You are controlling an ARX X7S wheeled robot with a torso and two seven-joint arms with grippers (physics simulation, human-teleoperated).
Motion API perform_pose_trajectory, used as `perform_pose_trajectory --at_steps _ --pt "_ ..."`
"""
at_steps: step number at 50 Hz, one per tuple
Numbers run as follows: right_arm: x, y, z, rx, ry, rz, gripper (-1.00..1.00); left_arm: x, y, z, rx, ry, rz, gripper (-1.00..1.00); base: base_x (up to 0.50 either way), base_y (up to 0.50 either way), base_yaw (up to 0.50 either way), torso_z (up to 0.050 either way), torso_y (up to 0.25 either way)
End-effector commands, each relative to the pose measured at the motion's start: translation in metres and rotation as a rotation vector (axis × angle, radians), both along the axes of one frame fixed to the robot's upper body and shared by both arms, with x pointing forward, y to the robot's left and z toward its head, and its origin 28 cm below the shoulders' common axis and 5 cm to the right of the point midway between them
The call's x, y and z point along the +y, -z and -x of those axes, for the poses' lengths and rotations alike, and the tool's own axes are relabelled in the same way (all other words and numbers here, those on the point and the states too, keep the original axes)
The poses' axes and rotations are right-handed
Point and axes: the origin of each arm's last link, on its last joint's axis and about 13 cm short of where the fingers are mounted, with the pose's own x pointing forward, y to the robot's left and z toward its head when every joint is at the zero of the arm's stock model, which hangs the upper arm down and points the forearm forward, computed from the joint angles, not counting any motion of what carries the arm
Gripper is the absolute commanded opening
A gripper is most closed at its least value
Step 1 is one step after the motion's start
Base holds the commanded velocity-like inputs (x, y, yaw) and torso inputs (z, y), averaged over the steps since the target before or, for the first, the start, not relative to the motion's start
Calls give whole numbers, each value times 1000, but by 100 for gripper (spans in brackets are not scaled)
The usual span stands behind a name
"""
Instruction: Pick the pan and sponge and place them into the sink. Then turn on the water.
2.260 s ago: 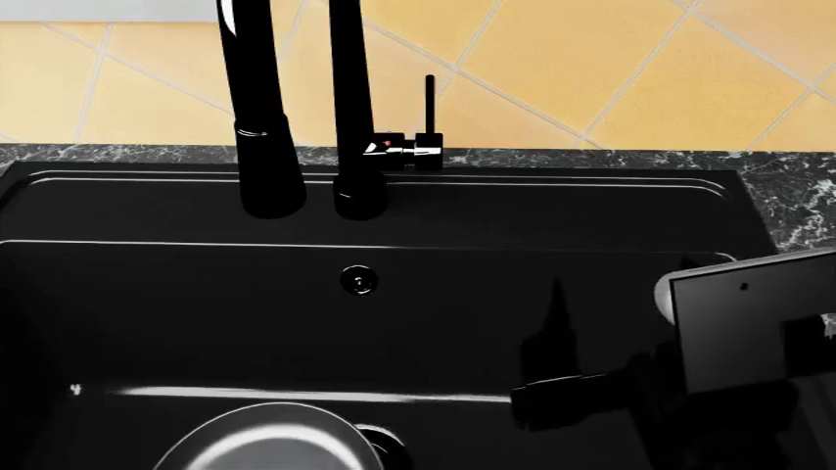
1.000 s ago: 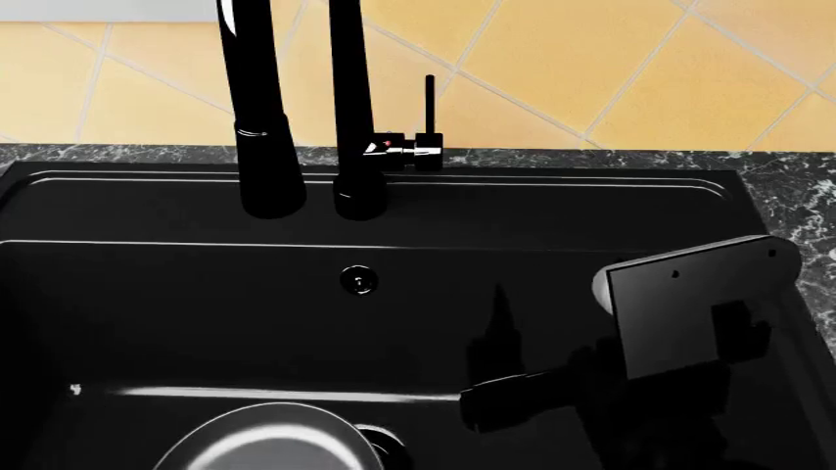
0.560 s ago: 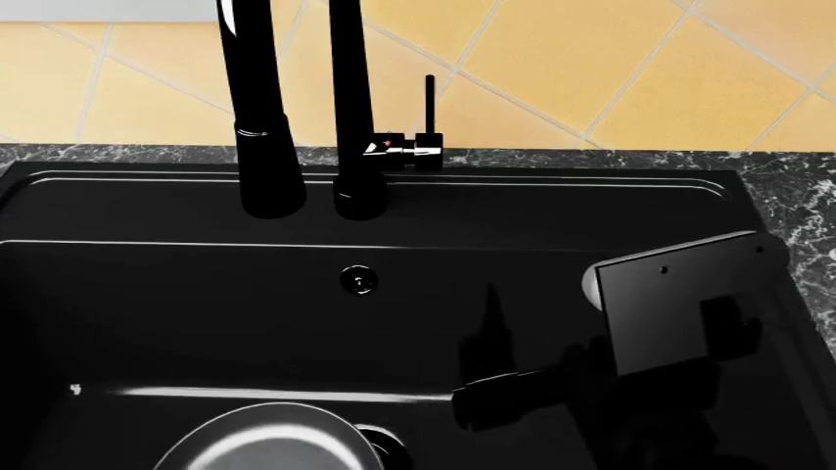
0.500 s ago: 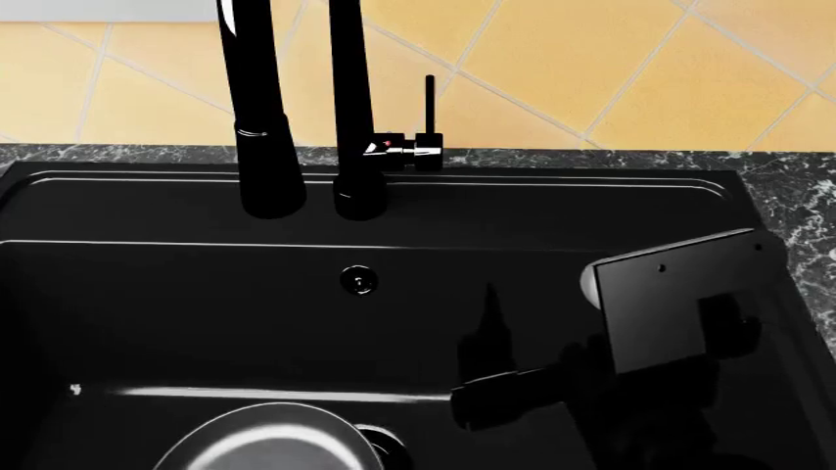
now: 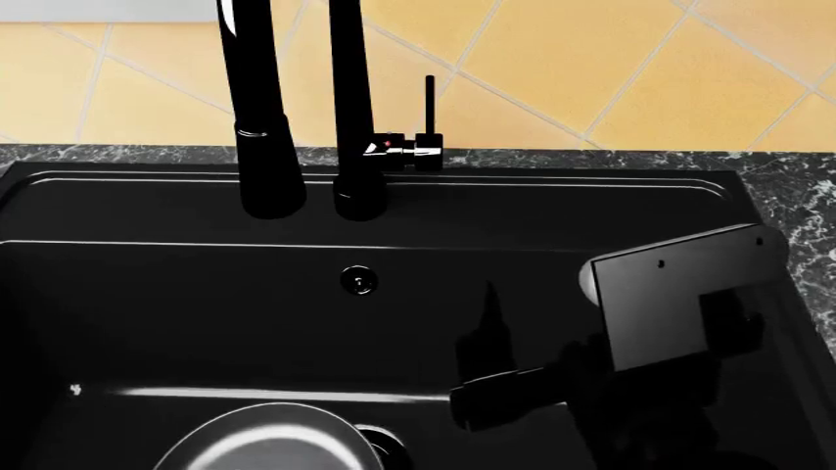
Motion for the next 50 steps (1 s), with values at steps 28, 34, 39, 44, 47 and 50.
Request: perform_pose_trajectory --at_steps 28,34,39,44,47,50 --pt "-3 5 1 -1 6 -10 100 -61 -55 -26 -99 234 -94 -100 0 0 0 0 0" --pt "-4 6 2 0 7 -12 100 -78 -51 -39 -89 315 -94 -100 0 0 0 0 0" --pt "-4 5 1 -3 4 -10 100 -87 -54 -45 -100 361 -64 -100 0 0 0 0 0" --pt "-5 2 1 -18 6 -2 100 -101 -57 -48 -117 425 -65 -100 0 0 0 0 0" --pt "-6 -1 0 -26 8 -9 100 -106 -58 -49 -105 479 -65 -100 0 0 0 0 0" --pt "-6 -2 0 -32 7 -9 100 -112 -60 -49 -112 525 -40 -100 0 0 0 0 0"
